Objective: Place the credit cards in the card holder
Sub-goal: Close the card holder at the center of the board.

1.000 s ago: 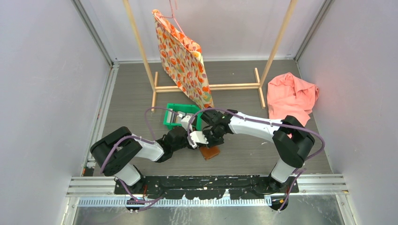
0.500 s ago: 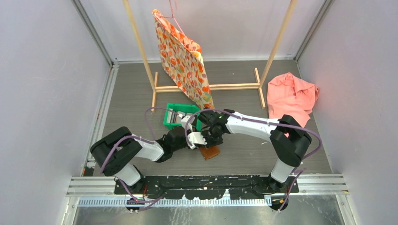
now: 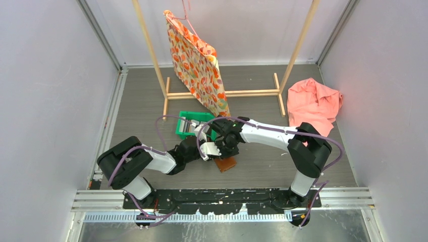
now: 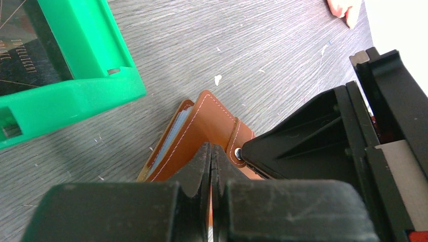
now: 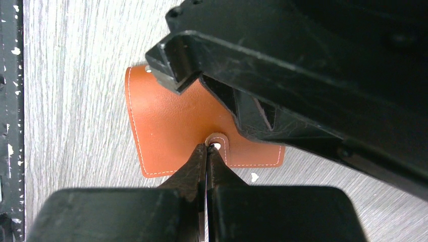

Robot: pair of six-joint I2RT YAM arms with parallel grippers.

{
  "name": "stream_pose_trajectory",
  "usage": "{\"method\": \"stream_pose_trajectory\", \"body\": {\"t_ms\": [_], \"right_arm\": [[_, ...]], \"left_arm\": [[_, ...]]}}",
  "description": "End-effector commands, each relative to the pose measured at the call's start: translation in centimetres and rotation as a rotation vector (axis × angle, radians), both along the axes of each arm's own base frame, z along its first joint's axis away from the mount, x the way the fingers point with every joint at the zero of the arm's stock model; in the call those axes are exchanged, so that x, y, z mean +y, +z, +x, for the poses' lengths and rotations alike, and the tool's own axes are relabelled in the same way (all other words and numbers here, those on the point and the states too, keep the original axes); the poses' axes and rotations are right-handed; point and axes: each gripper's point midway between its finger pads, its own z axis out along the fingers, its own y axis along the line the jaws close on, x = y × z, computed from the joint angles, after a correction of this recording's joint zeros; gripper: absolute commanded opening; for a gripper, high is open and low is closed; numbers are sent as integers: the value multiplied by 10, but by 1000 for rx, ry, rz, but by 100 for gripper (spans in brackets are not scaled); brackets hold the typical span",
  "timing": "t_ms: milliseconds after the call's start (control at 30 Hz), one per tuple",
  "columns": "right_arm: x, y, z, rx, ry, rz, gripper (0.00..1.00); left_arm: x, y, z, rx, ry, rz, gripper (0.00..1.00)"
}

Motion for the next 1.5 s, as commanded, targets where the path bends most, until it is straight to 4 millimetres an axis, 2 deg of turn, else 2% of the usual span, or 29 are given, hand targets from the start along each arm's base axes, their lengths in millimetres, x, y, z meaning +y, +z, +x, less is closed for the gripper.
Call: {"method": "stream_pose_trajectory", "body": {"t_ms": [0, 833, 1467], "right_arm": [[8, -36, -27, 109, 54, -17, 1], [3, -48, -44, 183, 109, -94, 1], [-2, -60, -48, 165, 111, -186, 1]], "left_arm": [[6, -8, 0, 6, 16, 14, 0], [7, -9, 0, 10, 16, 8, 0], [7, -8, 0, 13, 17, 0, 0]]}}
